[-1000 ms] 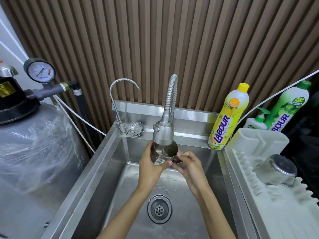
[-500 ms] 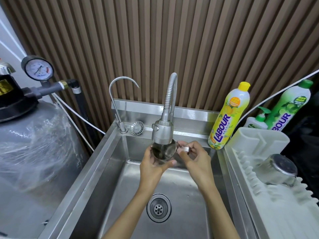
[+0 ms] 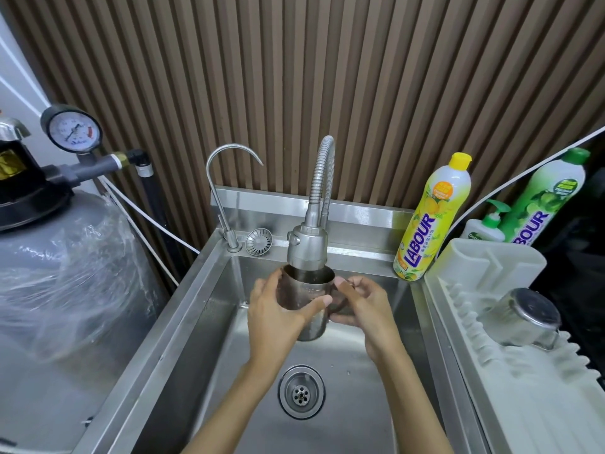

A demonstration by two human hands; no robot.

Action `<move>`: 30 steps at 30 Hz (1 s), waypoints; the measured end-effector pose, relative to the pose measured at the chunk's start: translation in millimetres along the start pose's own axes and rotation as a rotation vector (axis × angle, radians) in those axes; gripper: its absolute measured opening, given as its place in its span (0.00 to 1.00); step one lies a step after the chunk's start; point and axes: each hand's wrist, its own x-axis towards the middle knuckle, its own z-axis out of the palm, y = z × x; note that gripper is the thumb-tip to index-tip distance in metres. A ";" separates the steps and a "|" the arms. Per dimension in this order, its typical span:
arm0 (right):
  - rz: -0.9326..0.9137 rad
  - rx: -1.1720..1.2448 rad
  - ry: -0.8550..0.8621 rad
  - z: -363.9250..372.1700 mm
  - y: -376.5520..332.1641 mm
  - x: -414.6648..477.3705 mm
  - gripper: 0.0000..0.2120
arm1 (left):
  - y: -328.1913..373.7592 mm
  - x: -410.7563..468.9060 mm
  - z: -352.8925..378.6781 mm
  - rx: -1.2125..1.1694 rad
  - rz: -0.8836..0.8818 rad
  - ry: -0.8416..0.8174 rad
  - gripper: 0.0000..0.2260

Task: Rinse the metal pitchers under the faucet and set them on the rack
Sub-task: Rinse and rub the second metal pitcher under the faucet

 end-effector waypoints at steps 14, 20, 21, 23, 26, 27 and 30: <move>-0.131 0.318 -0.099 9.0 6.0 6.7 0.09 | -2.9 15.2 15.6 -0.306 0.115 0.019 0.37; 0.018 0.220 -0.077 5.6 7.7 1.1 0.07 | -1.7 3.2 8.2 0.007 0.104 0.097 0.43; 0.021 0.093 -0.023 3.4 4.5 0.3 0.08 | -3.2 -0.3 9.5 -0.003 0.062 0.094 0.43; -0.032 -0.164 0.090 -1.0 -3.4 -1.5 0.09 | -5.4 -6.8 12.3 -0.045 0.017 0.060 0.39; -0.198 -0.486 0.212 -5.5 -14.9 -4.1 0.10 | -11.5 -8.7 20.4 -0.174 -0.044 -0.062 0.26; -0.244 -0.511 0.221 -5.3 -16.6 -4.4 0.11 | -14.0 -6.8 23.4 -0.255 -0.071 -0.104 0.26; -0.291 -0.334 0.165 0.1 -17.9 -7.1 0.11 | -12.9 -1.4 28.6 -0.495 -0.090 -0.161 0.30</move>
